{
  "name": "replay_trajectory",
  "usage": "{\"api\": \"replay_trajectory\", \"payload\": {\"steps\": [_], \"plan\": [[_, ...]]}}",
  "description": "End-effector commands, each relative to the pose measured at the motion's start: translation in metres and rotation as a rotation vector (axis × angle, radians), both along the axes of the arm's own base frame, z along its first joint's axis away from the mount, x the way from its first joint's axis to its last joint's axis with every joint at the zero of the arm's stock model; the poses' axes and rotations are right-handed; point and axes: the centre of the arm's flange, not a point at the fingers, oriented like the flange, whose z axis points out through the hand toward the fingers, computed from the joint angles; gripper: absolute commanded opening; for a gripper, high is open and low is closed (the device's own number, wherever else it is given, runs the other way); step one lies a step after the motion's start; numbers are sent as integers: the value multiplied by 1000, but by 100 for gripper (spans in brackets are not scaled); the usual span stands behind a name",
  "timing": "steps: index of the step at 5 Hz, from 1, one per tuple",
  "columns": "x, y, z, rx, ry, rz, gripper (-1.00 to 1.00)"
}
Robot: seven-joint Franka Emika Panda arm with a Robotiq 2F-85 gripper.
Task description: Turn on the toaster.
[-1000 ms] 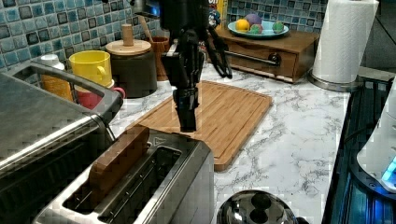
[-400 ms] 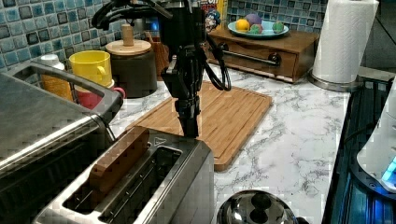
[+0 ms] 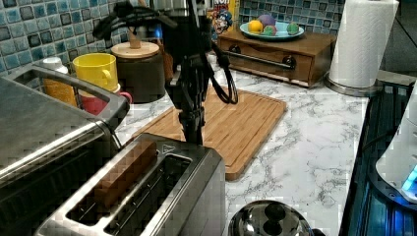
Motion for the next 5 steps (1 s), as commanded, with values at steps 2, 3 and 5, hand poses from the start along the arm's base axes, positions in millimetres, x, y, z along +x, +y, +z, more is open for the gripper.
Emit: {"api": "replay_trajectory", "payload": {"steps": [2,3,5], "plan": [[5,-23,-126,-130,225,-168,-100],[-33,-53,-147,-153,292,-123,-100],[-19,-59,-105,-96,265,-18,-100]]}}
